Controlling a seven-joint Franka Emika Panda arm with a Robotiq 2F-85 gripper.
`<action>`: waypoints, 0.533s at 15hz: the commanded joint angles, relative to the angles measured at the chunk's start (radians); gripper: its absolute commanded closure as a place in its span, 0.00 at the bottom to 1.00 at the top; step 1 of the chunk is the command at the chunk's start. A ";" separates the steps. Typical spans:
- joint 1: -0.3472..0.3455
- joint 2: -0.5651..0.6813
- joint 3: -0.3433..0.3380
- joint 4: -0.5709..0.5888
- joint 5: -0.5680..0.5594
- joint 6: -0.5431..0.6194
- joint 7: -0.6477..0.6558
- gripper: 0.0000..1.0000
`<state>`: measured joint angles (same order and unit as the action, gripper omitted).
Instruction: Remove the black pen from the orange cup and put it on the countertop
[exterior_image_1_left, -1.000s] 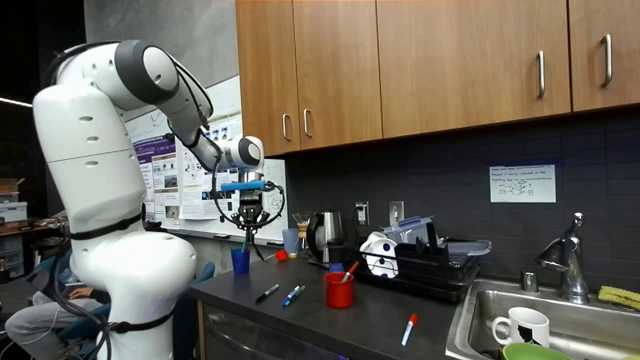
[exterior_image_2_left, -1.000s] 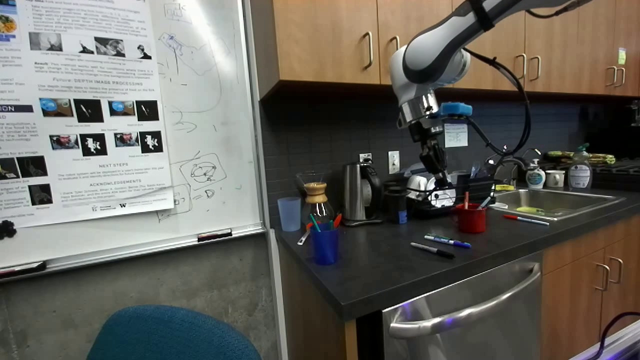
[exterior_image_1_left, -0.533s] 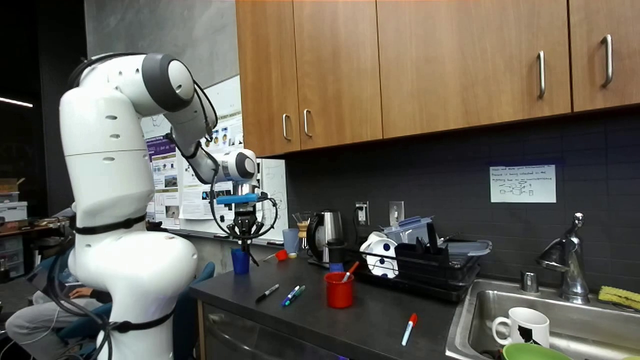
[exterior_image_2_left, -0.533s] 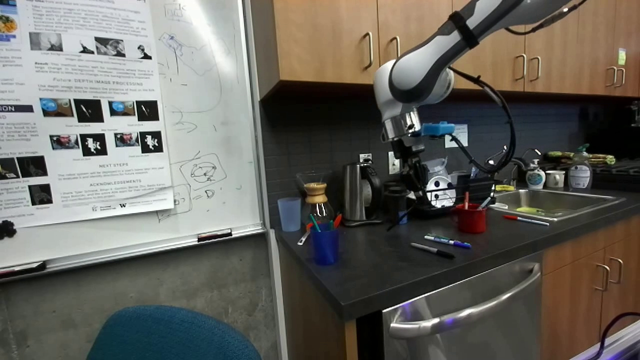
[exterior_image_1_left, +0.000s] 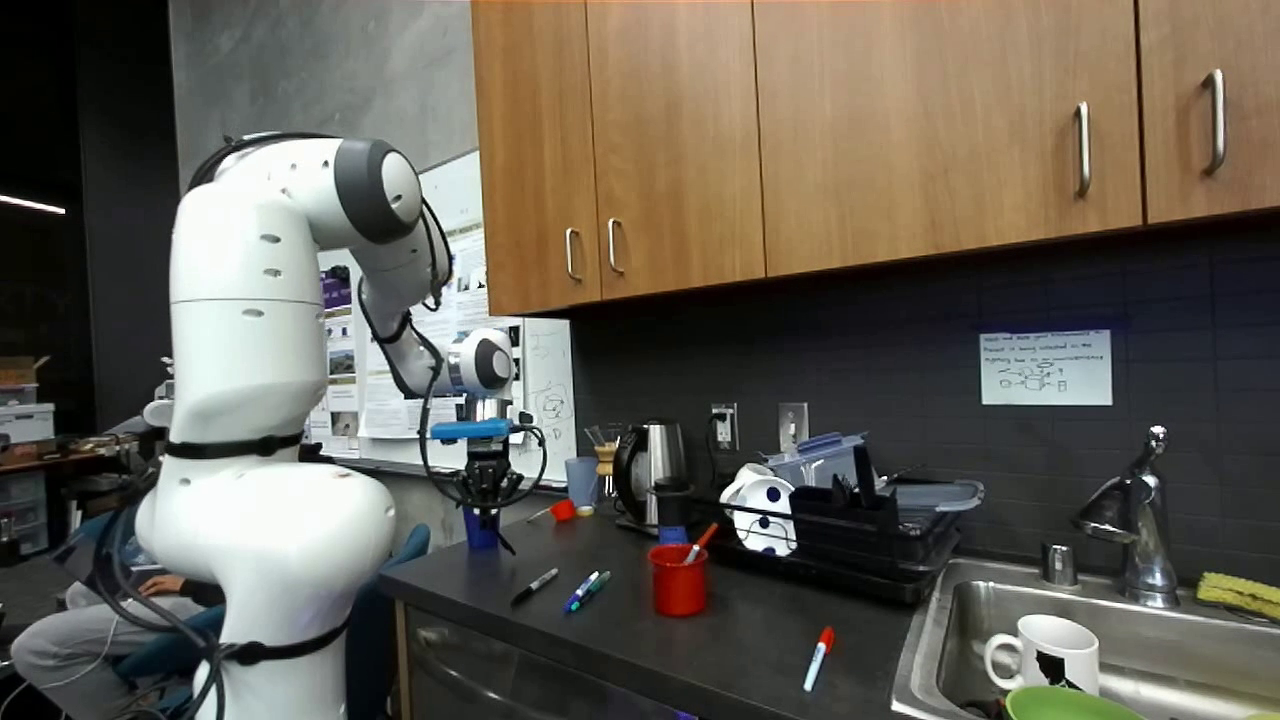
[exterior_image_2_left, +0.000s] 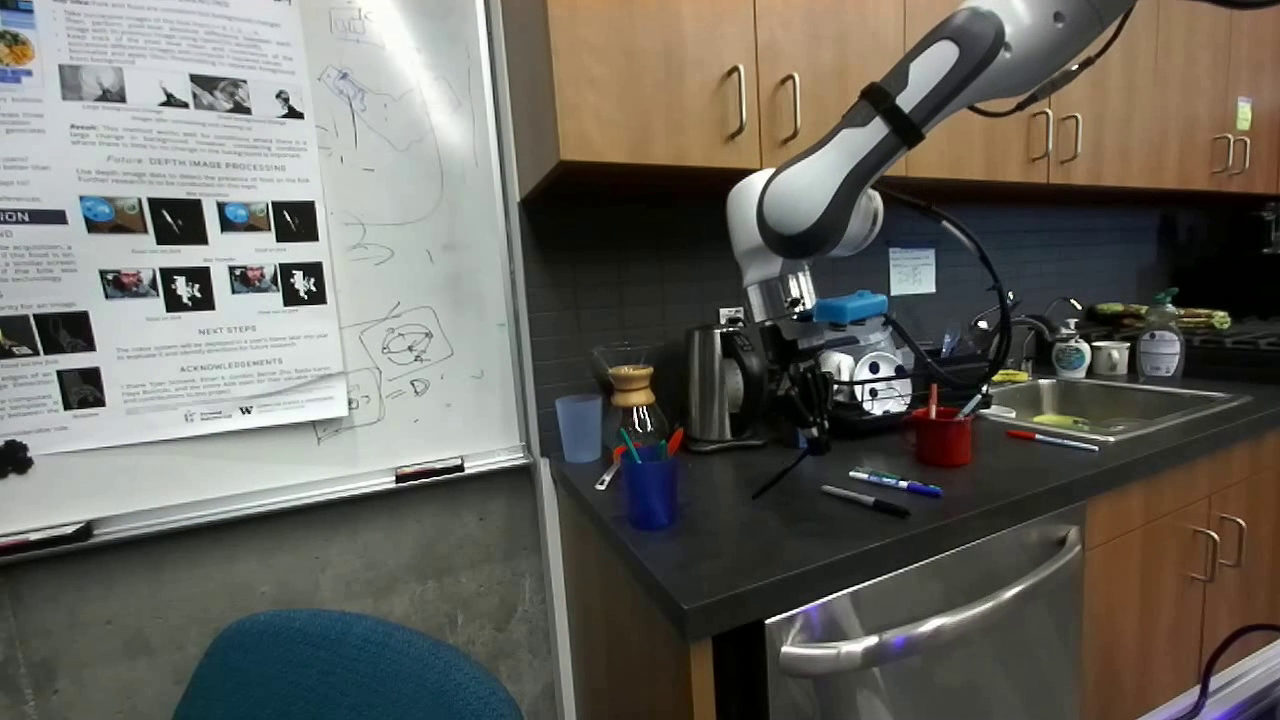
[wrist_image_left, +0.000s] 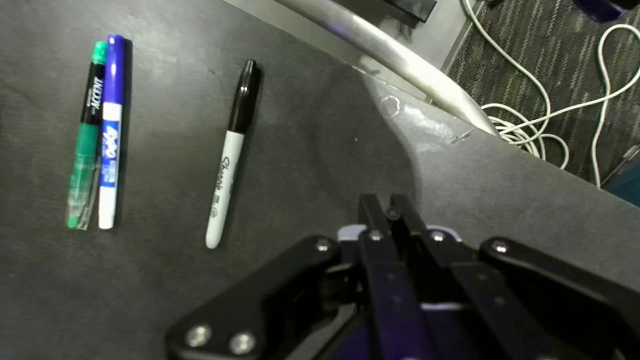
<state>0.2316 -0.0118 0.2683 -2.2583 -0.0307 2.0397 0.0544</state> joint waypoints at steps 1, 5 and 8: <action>0.015 0.068 0.000 0.040 -0.005 0.014 0.053 0.98; 0.023 0.125 -0.003 0.064 -0.017 -0.008 0.078 0.87; 0.022 0.142 -0.008 0.072 -0.008 -0.021 0.072 0.62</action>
<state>0.2431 0.1009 0.2686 -2.2209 -0.0328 2.0512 0.1093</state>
